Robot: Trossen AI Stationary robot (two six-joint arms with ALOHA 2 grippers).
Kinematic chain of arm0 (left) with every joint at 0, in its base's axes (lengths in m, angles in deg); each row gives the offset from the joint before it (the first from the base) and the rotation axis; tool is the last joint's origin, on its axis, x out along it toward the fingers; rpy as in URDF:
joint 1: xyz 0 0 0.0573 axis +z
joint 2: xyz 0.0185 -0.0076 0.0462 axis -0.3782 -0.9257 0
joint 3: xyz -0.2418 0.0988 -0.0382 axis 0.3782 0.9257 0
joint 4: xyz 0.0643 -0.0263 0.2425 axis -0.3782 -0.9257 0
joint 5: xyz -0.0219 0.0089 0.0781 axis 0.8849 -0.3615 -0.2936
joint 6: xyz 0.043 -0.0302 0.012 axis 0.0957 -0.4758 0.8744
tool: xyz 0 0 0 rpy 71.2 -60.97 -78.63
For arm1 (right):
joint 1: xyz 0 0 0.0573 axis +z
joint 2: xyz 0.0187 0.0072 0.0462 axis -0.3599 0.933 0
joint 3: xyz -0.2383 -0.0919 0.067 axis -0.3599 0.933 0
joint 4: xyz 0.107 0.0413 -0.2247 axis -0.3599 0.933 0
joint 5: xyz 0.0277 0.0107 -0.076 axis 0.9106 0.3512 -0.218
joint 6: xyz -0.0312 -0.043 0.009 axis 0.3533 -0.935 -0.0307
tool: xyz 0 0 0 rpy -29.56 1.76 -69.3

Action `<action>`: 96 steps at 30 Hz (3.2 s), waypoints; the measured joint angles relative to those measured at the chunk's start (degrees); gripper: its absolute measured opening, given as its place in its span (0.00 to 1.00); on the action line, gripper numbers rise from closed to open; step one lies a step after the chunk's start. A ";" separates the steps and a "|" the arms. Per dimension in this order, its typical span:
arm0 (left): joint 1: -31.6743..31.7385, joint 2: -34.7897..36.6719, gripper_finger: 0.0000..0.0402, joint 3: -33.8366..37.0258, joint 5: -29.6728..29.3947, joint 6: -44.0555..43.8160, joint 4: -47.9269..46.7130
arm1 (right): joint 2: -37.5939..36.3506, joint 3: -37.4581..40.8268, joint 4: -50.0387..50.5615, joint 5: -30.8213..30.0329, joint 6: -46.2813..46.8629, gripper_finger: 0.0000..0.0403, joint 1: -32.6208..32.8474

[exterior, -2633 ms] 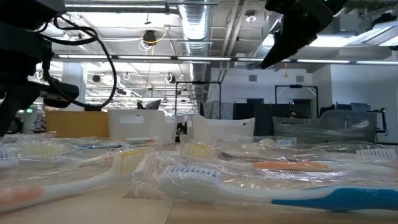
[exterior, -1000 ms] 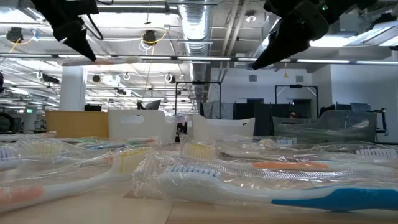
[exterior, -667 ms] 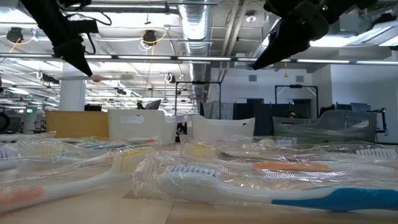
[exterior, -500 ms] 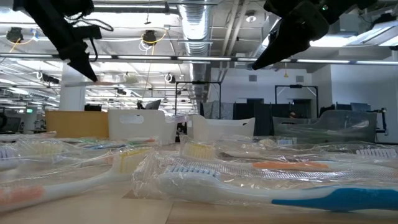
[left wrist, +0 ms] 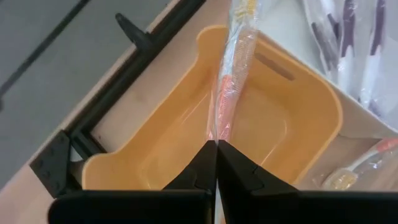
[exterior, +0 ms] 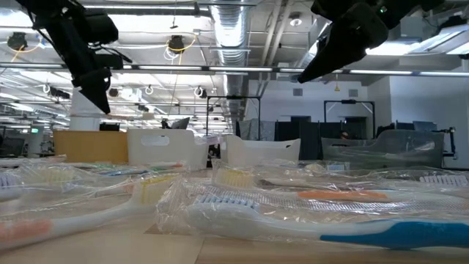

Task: Pick & Place Toothbrushes
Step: Put the orange toothbrush into the yellow bin

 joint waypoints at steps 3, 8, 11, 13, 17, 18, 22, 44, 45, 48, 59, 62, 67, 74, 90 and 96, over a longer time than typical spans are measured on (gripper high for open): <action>1.08 -1.21 0.00 0.00 0.57 0.20 -0.10 | 0.00 1.04 -0.73 0.14 0.01 0.56 0.28; 1.43 -1.12 0.00 0.00 1.69 0.37 -0.25 | 0.02 2.72 -0.88 0.20 0.01 0.56 0.26; 1.43 -1.41 0.00 0.69 1.55 0.37 0.03 | 0.02 2.75 -2.05 0.20 0.00 0.56 0.26; 1.43 -2.21 0.00 0.70 1.52 0.37 0.21 | 0.02 2.75 -2.33 0.20 0.00 0.56 0.26; 1.43 -4.37 0.00 0.70 1.45 0.37 0.10 | 0.02 2.75 -2.73 0.20 0.01 0.56 0.26; 1.43 -4.78 0.00 0.70 1.45 0.37 0.13 | 0.02 2.75 -2.78 0.20 0.01 0.56 0.26; 1.23 -6.35 0.00 0.70 1.04 0.37 0.08 | 0.02 2.75 -3.19 0.20 0.00 0.56 0.26; 0.88 -10.39 0.00 0.68 0.45 0.38 0.04 | 0.02 2.75 -3.26 0.20 0.01 0.56 0.26; 0.88 -10.67 0.00 0.68 0.45 0.39 0.08 | 0.02 2.75 -3.39 0.20 0.01 0.56 0.26; 0.88 -11.99 0.00 0.66 0.40 0.39 0.14 | 0.02 2.75 -3.48 0.20 0.01 0.56 0.26; 0.88 -13.47 0.05 0.66 0.14 0.39 0.16 | 0.02 2.75 -3.45 0.20 0.01 0.56 0.26; 0.88 -13.47 0.10 0.66 0.14 0.39 0.16 | 0.02 2.75 -3.45 0.20 0.01 0.56 0.26; 0.88 -13.47 0.20 0.66 0.16 0.39 0.18 | 0.02 2.75 -3.47 0.21 0.01 0.56 0.26; 0.88 -13.47 0.35 0.66 0.16 0.39 0.21 | 0.02 2.75 -3.48 0.20 0.01 0.56 0.26; -5.99 -0.86 0.44 -1.70 1.72 -0.86 -0.86 | 0.02 2.75 -4.53 0.20 -0.62 0.56 0.15; -15.61 2.61 0.43 -1.70 9.39 1.47 -1.91 | 0.00 2.75 -5.73 0.23 -1.52 0.56 0.13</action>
